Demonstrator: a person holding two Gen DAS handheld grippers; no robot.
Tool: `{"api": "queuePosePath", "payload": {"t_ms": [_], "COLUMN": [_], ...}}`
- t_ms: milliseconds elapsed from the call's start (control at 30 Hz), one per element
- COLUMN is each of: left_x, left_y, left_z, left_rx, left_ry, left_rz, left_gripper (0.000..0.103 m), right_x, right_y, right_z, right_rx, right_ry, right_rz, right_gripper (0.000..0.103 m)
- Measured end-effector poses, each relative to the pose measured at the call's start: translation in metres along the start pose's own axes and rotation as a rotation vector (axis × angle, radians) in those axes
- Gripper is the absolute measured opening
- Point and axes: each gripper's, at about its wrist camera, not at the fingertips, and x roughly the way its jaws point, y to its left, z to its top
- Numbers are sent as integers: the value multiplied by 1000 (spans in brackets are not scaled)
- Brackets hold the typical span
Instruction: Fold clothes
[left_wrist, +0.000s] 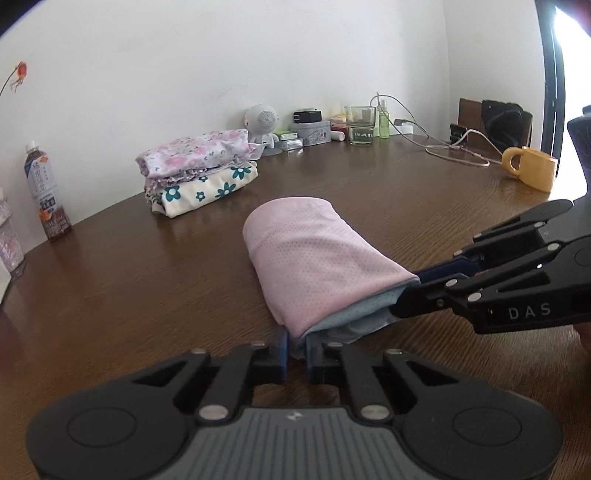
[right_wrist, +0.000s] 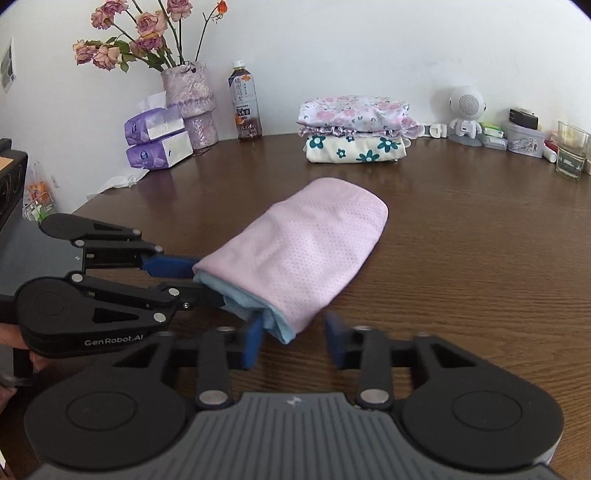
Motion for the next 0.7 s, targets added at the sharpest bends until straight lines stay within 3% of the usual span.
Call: {"api": "queuePosePath", "payload": {"t_ms": [133, 167, 233, 300, 333, 433, 500, 600, 700], "left_x": [0, -1, -1, -1, -1, 0, 0, 1, -3], "left_y": [4, 3, 4, 5, 6, 9, 16, 36, 63], "left_z": [1, 1, 2, 1, 1, 1, 2, 5, 7], "left_rx": [-22, -20, -25, -36, -41, -58, -82, -134, -246], "left_ry": [-1, -4, -6, -4, -3, -1, -4, -1, 2], "left_rz": [-5, 0, 3, 0, -1, -5, 9, 50, 124], "left_gripper": [7, 14, 18, 15, 8, 9, 12, 15, 19], "right_x": [1, 1, 0, -1, 0, 2, 0, -11, -25], "right_y": [0, 0, 0, 1, 0, 0, 4, 12, 14], "right_z": [-1, -2, -2, -2, -1, -3, -3, 1, 7], "right_rx": [8, 11, 23, 25, 28, 39, 42, 20, 5], "right_ry": [-2, -3, -7, -14, -14, -10, -10, -21, -58], "right_rz": [-14, -14, -5, -18, -29, -30, -2, 51, 86], "right_gripper": [10, 10, 13, 13, 11, 10, 14, 36, 40]}}
